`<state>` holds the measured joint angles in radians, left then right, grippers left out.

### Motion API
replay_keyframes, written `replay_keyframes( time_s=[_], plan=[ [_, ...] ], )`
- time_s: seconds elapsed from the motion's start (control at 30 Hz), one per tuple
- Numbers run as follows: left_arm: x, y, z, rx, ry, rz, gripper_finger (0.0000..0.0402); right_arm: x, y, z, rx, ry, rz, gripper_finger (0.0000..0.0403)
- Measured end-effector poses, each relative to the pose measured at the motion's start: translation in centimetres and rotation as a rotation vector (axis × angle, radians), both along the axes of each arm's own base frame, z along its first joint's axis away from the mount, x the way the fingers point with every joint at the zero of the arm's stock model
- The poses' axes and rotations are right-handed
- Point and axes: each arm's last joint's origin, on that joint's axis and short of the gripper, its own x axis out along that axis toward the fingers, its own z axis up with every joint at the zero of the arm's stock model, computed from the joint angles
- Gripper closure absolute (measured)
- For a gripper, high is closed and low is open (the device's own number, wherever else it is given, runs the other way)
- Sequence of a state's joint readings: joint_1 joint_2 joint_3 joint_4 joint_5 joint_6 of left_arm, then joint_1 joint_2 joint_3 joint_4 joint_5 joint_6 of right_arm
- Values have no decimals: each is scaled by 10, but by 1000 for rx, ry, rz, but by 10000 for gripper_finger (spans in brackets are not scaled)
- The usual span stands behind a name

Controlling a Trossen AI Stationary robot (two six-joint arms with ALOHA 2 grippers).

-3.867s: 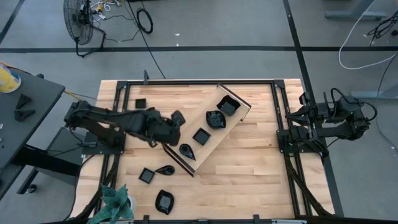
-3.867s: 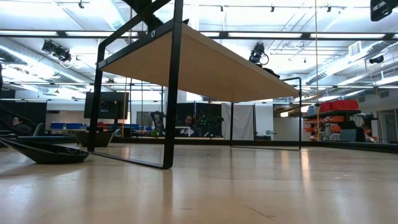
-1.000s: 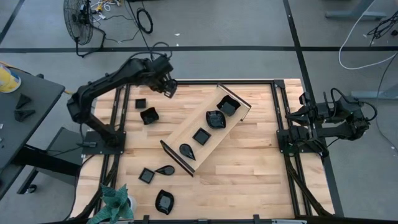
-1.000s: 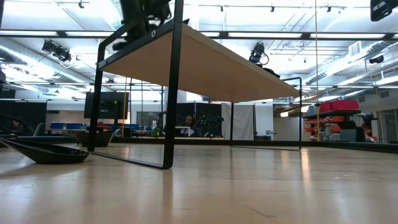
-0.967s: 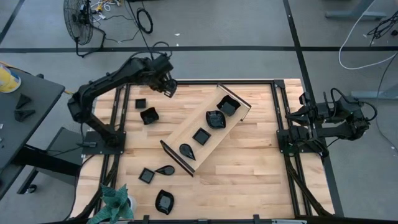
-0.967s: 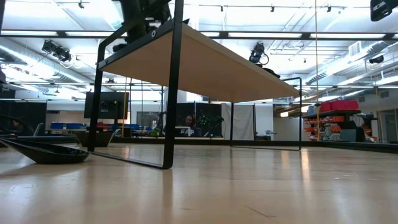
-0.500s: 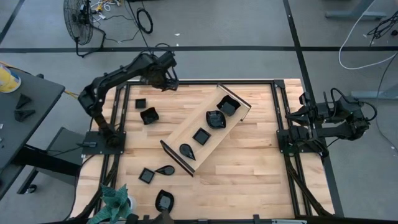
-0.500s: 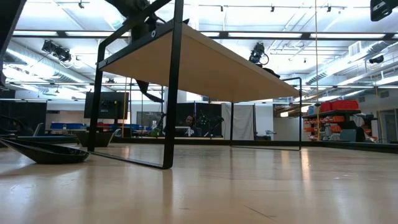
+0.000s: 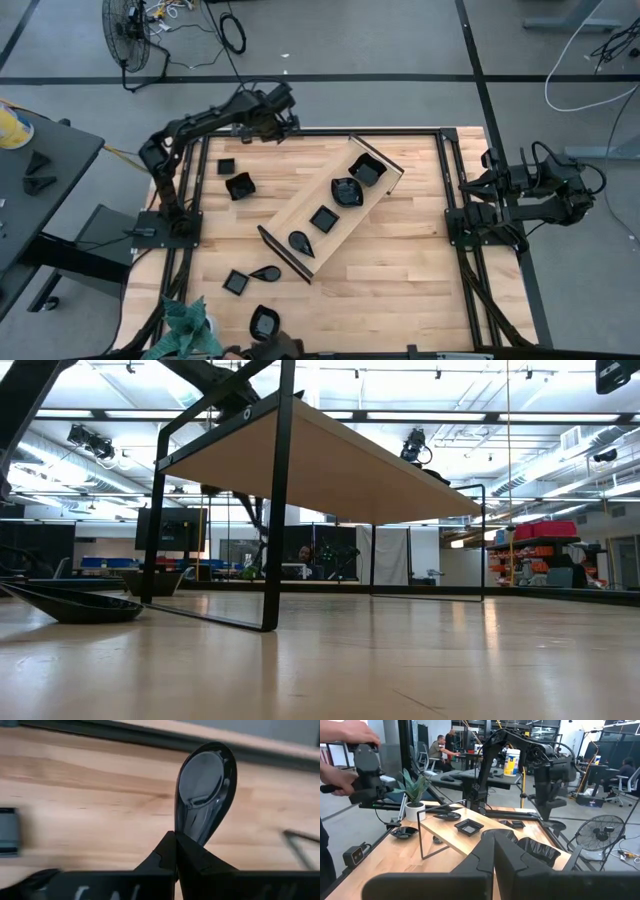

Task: Pick & Place Mini shaped plates
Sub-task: Stack the black teardrop shaped plate on top of the black teardrop shaped plate on the shelf

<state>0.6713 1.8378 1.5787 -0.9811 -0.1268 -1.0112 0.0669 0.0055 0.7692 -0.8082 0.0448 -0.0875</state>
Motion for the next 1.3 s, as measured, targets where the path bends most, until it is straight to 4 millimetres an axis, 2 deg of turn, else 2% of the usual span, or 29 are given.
replay_keyframes(
  time_s=[0.1, 0.27, 0.4, 0.67, 1.07, 1.3],
  plan=[
    [8, -2, -6, 21, -60, 38, 397, 0, 0, 0, 0, 0, 0, 392],
    [14, -11, -37, -40, -151, 81, 397, 0, 0, 0, 0, 0, 0, 392],
    [10, -22, -62, -97, -136, 149, 397, 0, 0, 0, 0, 0, 0, 392],
    [1, -35, -93, -194, -160, 324, 397, 0, 0, 0, 0, 0, 0, 392],
    [-4, -43, -115, -246, -256, 568, 397, 0, 0, 0, 0, 0, 0, 392],
    [-3, -41, -115, -221, -272, 575, 395, 0, 0, 0, 0, 0, 0, 392]
  ],
)
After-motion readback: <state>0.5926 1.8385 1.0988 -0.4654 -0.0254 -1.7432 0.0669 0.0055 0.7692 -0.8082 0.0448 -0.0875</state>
